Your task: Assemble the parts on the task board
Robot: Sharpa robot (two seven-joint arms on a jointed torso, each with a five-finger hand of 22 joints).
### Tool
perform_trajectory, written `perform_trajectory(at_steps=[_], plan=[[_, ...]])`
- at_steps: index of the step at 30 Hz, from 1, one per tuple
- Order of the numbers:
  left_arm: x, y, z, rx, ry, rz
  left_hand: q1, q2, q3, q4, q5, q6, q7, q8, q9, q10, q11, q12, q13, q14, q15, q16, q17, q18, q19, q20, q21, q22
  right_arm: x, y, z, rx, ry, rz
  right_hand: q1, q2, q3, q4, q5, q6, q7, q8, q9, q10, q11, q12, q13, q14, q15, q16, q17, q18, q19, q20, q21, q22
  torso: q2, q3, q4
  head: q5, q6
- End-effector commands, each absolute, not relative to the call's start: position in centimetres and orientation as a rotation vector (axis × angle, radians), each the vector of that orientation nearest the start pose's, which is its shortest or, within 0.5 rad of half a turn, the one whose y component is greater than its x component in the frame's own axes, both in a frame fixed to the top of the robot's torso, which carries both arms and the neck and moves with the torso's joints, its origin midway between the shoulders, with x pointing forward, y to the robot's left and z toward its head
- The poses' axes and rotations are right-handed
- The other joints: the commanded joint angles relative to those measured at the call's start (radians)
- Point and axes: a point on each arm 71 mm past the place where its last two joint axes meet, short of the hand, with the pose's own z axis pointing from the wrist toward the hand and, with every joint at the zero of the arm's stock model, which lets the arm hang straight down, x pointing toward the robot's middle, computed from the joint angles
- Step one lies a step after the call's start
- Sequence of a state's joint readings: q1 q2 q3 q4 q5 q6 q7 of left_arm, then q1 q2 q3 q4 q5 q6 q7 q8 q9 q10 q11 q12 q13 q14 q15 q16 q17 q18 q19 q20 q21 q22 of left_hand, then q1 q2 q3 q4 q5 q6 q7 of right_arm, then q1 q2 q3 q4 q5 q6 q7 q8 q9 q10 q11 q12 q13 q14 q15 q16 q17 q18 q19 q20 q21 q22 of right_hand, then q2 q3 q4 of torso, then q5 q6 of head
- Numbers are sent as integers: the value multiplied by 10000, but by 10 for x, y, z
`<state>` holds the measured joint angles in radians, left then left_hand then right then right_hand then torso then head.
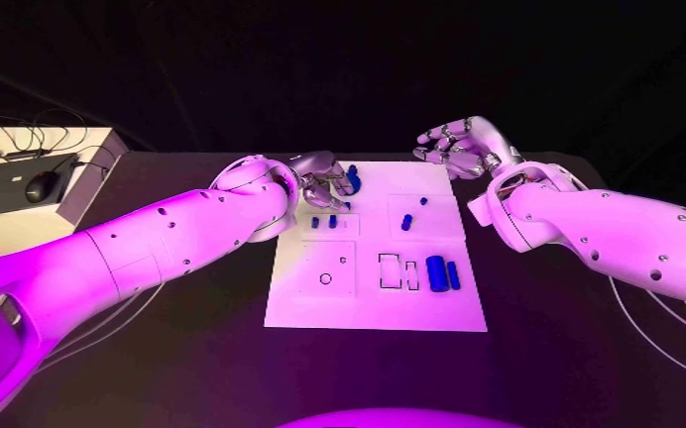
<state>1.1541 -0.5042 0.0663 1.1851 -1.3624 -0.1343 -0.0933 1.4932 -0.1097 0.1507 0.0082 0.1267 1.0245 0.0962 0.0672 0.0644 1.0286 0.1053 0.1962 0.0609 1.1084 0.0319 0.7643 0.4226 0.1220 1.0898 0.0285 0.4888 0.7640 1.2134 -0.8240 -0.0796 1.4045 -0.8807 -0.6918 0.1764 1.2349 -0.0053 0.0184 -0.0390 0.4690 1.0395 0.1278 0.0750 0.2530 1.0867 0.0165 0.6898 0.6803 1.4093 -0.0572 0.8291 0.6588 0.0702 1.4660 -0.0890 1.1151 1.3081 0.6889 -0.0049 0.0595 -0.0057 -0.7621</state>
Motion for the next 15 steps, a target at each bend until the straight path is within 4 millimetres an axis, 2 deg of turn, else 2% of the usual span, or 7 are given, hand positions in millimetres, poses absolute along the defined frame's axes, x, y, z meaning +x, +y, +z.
perform_trajectory(at_steps=[1,3,4,6,12,15], plan=[[539,111,-198,2565,17079,-7081,1,-106,36,-102,11,79,-22,-17,1,174,-5,-45,-2,171,-62,514,205,138,191,-84,352,296,507,-242,-171,4051,12697,8947,115,31,53,-106,70,-15,-10,32,-74,151,-6,-192,-625,55,-35,-231,67,110,731,76,-169,532,9,-11,-3,-11,26],[540,109,-199,2744,17042,-7002,-34,-126,94,-104,20,133,-32,-23,-1,293,-23,-87,-7,262,-93,1229,512,181,319,-140,799,685,507,-242,-171,4123,12625,9015,107,14,69,-138,82,35,-13,40,-103,192,-20,-263,-864,101,-39,-320,118,96,728,65,-161,542,12,-11,0,-21,32],[541,107,-200,2851,17018,-6972,-84,-161,172,-85,9,195,-23,-40,-9,388,-8,-140,-7,202,-88,1859,757,222,310,-160,1202,1073,507,-242,-171,4156,12583,9054,101,14,77,-157,90,51,-12,37,-129,199,-20,-258,-994,118,-41,-379,171,91,728,61,-167,546,15,-7,1,-26,28],[541,105,-201,2920,16986,-6956,-179,-184,282,-24,10,211,-12,-44,-9,545,-82,-163,1,22,-97,2522,920,270,155,-156,1652,1557,507,-242,-170,4180,12554,9086,94,12,82,-172,95,58,-13,31,-151,210,-20,-250,-1098,132,-41,-426,215,86,729,57,-170,549,10,-12,6,-53,24],[543,99,-204,2979,16852,-6916,-148,-176,536,-36,18,423,23,-29,-2,727,-79,-168,8,-65,-88,3213,797,385,-36,-97,2138,2124,507,-242,-170,4210,12522,9157,71,26,89,-194,106,67,-13,32,-195,175,-19,-145,-1290,167,-40,-531,351,85,727,61,-191,558,21,-22,-7,-59,16],[543,98,-204,2984,16873,-6889,-162,-179,738,-35,22,570,57,-33,-3,830,-105,-209,7,-49,-108,3534,683,449,-64,-83,2367,2375,507,-241,-170,4216,12532,9173,52,32,91,-204,118,69,-10,37,-224,136,-15,-57,-1445,183,-37,-621,466,86,725,61,-214,569,8,-5,-1,-77,-5]])
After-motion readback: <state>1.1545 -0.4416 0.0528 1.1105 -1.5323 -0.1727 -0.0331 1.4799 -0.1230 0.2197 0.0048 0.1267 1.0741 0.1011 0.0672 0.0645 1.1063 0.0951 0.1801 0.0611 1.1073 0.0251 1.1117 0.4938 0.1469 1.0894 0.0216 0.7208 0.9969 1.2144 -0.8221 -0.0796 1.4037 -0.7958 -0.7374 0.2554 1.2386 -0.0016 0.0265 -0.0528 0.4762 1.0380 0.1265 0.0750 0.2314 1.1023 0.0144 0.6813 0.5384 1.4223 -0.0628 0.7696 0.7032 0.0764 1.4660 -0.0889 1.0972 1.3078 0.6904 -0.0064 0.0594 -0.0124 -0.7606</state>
